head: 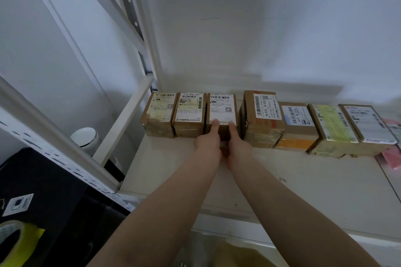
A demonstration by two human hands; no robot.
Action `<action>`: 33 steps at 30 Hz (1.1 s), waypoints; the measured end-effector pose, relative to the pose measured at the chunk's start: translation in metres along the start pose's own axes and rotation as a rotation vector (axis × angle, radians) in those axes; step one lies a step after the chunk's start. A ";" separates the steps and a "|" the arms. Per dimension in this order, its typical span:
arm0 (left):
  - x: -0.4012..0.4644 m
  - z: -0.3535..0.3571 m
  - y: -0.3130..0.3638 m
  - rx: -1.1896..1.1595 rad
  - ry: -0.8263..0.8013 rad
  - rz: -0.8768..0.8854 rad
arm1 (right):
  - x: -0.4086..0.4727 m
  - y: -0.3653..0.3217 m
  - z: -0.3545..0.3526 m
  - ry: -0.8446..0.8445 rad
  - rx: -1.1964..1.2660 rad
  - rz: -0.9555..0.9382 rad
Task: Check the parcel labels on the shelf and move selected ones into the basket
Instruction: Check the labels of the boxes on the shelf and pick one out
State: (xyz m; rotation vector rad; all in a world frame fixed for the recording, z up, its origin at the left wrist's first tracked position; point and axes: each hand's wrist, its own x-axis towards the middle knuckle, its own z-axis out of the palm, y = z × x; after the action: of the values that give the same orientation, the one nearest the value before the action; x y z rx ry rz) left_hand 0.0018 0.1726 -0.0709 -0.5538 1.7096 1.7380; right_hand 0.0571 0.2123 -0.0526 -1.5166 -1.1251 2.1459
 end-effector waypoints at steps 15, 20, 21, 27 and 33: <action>-0.051 0.004 0.006 -0.044 -0.084 0.002 | -0.011 0.002 -0.023 -0.041 0.048 0.025; -0.074 0.014 0.006 0.032 -0.180 -0.008 | -0.024 -0.010 -0.043 -0.013 0.105 -0.020; -0.077 0.016 0.007 0.049 -0.201 -0.005 | -0.030 -0.016 -0.046 -0.010 0.128 -0.026; -0.092 0.024 0.007 0.129 -0.288 -0.043 | -0.043 -0.029 -0.056 0.043 0.213 -0.048; -0.094 0.033 -0.002 0.109 -0.271 -0.072 | -0.043 -0.038 -0.068 0.199 0.192 -0.087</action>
State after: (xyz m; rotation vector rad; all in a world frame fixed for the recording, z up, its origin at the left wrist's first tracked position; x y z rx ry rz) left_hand 0.0746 0.1913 -0.0059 -0.3111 1.5619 1.5789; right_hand 0.1281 0.2397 -0.0063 -1.5248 -0.8746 1.9347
